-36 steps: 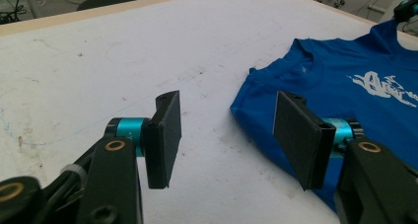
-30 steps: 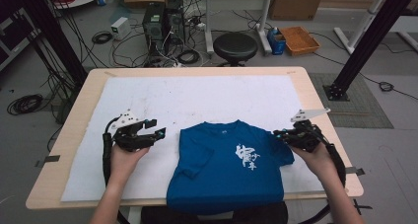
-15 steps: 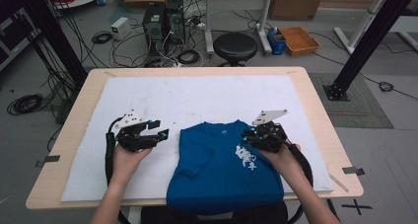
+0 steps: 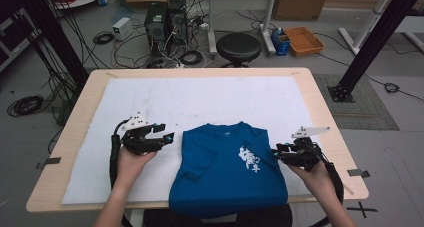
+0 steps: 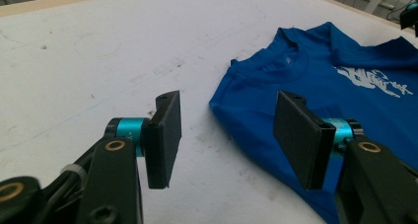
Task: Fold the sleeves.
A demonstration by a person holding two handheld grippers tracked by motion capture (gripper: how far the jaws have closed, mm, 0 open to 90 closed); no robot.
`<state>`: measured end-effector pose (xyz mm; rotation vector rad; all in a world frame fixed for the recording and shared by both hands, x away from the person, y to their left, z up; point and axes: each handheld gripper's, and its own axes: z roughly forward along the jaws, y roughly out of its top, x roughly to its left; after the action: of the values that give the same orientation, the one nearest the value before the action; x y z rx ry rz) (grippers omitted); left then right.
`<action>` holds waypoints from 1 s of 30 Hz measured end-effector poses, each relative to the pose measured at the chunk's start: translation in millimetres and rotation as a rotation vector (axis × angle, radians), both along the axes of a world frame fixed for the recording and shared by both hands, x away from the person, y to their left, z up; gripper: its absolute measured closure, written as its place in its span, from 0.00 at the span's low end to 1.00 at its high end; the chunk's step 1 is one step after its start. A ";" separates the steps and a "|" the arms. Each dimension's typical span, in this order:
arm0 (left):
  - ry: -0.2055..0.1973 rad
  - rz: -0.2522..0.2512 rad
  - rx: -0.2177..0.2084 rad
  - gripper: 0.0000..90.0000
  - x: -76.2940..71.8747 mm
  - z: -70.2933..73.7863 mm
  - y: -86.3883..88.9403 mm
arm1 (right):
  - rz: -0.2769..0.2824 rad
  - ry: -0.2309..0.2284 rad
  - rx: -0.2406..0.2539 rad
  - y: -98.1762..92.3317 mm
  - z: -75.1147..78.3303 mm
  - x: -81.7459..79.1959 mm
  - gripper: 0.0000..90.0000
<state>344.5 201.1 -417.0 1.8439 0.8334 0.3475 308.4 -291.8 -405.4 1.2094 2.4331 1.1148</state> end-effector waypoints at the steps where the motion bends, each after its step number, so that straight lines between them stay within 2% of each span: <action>1: -0.001 -0.005 0.006 0.49 0.2 0.1 -0.3 | 0.009 0.009 -0.007 1.5 -3.3 0.8 0.72; 3: 0.002 -0.008 0.009 0.49 0.1 -0.3 -1.2 | 0.020 0.029 -0.027 4.8 -8.9 2.6 0.79; 4: 0.003 -0.007 0.009 0.49 0.1 -0.5 -1.2 | 0.028 0.033 -0.041 6.1 -11.2 3.4 0.86; 6: 0.006 -0.006 0.008 0.49 0.5 -1.0 -0.6 | 0.061 0.023 -0.056 7.7 -11.5 2.9 0.95; 7: 0.007 -0.007 0.008 0.49 0.8 -1.3 -0.4 | 0.083 0.002 -0.063 9.8 -10.0 0.7 0.98; 9: 0.011 -0.004 0.007 0.49 1.3 -1.7 -0.1 | 0.128 -0.027 -0.062 14.1 -6.9 -3.6 0.98; 13: 0.015 -0.009 0.012 0.49 1.4 -2.1 -0.9 | 0.271 -0.067 -0.077 28.9 -4.1 -13.4 0.98; 15: 0.013 -0.010 0.013 0.49 0.9 -2.0 -2.1 | 0.349 -0.057 -0.092 35.8 -5.8 -15.9 0.97; 16: 0.013 -0.013 0.015 0.49 0.9 -1.9 -2.1 | 0.415 -0.038 -0.107 40.5 -8.7 -17.3 0.92; 17: 0.013 -0.011 0.014 0.49 0.8 -2.0 -2.4 | 0.415 -0.038 -0.107 40.5 -8.7 -17.3 0.92; 18: 0.013 -0.012 0.015 0.49 0.8 -2.0 -2.4 | 0.447 -0.032 -0.118 41.9 -9.8 -18.3 0.92; 20: 0.014 -0.012 0.017 0.49 1.0 -2.1 -2.3 | 0.477 -0.041 -0.128 42.1 -10.1 -19.7 0.88; 23: 0.015 -0.014 0.016 0.49 1.3 -2.5 -2.7 | 0.485 -0.048 -0.089 37.3 -5.1 -20.2 0.87; 24: 0.015 -0.016 0.016 0.49 1.5 -2.7 -2.9 | 0.474 -0.069 -0.079 35.0 -3.1 -19.9 0.86; 26: 0.017 -0.017 0.019 0.49 1.6 -2.9 -3.6 | 0.398 -0.090 -0.063 30.5 -0.3 -17.3 0.82; 28: 0.018 -0.019 0.024 0.49 1.6 -3.1 -4.4 | 0.295 -0.087 -0.059 27.0 -1.3 -12.0 0.81; 29: 0.020 -0.021 0.024 0.49 1.5 -3.1 -4.7 | 0.275 -0.080 -0.059 26.4 -3.3 -9.5 0.80; 30: 0.020 -0.022 0.027 0.49 1.4 -3.0 -4.8 | 0.278 -0.077 -0.053 27.0 -4.9 -9.1 0.80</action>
<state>345.9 196.3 -420.1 1.8827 0.8252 0.3281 299.3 -264.8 -410.3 0.8134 2.6092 1.1339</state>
